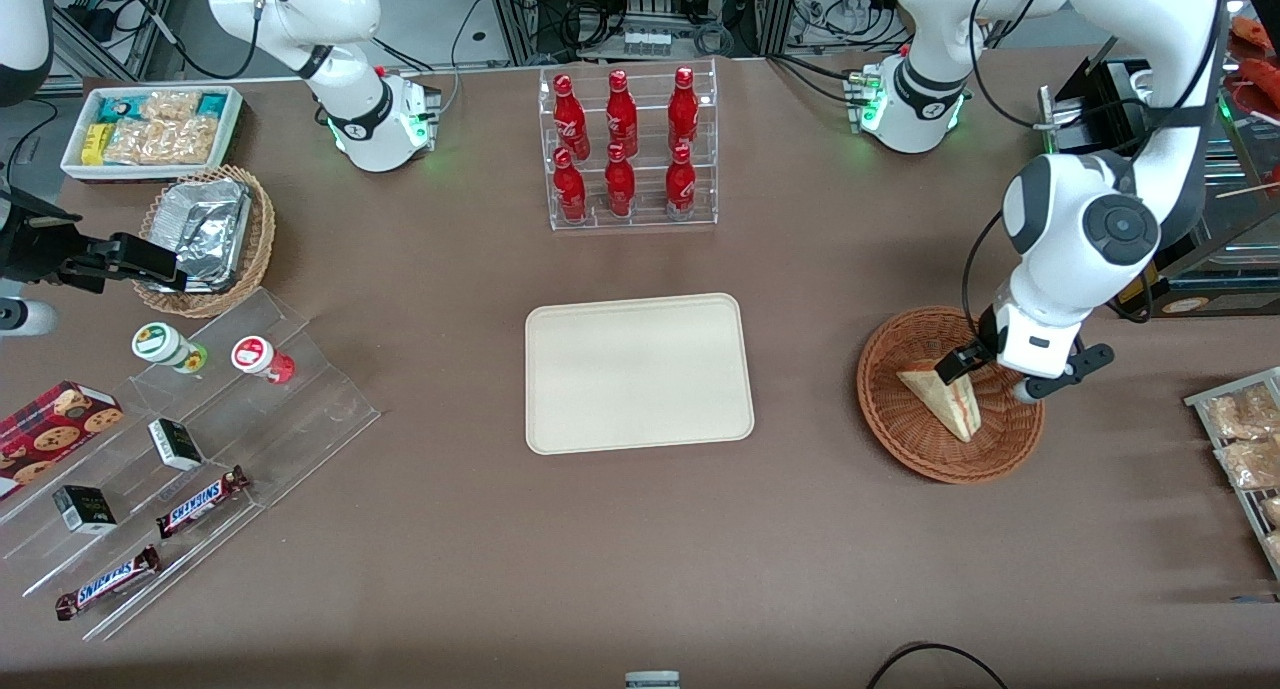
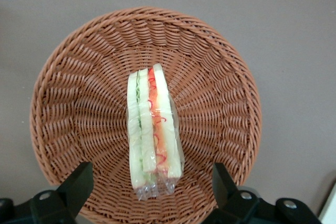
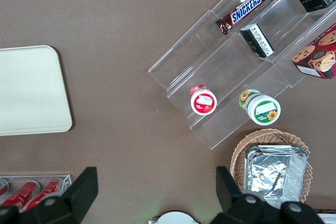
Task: Place sandwich from basket to tray
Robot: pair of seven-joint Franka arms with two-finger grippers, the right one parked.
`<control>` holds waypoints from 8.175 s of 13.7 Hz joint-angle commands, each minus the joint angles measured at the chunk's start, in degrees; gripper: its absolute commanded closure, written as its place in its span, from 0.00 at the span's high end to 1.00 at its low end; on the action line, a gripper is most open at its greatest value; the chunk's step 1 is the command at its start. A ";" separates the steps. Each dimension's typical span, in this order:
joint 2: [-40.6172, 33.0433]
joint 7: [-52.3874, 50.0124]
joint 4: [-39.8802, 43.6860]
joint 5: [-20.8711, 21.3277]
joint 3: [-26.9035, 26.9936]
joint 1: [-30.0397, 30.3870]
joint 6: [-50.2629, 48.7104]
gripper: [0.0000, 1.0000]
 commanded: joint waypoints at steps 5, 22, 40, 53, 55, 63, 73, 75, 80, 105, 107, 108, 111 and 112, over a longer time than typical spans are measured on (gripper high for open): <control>4.12 -2.63 -0.23 0.84 0.38 -0.73 3.41 1.00; 7.73 -2.64 -0.32 0.84 0.46 -2.14 4.81 0.19; 7.00 -5.27 24.79 -0.30 0.11 -29.72 -23.66 0.20; 27.93 -11.51 37.04 -3.73 0.29 -43.44 -11.46 0.19; 29.52 -11.60 37.04 -3.55 0.29 -43.98 -10.92 0.19; 31.63 -11.43 37.21 -3.47 0.46 -43.71 -8.99 0.19; 29.19 -11.51 37.74 -3.55 0.99 -43.19 -12.04 1.00; 25.77 -11.43 37.83 -3.82 2.74 -43.10 -15.48 1.00; 14.43 -11.70 37.04 -3.64 6.70 -39.43 -29.09 1.00; -10.39 27.42 28.85 -1.35 3.90 -2.95 -45.98 1.00; -9.07 27.77 31.14 -1.27 -0.66 1.26 -47.92 1.00; -8.54 27.86 32.45 -1.18 -3.20 3.11 -47.92 1.00; -7.48 28.12 35.80 -1.01 -4.37 4.10 -49.23 1.00; -7.39 28.12 36.41 -1.01 -4.37 4.10 -49.68 1.00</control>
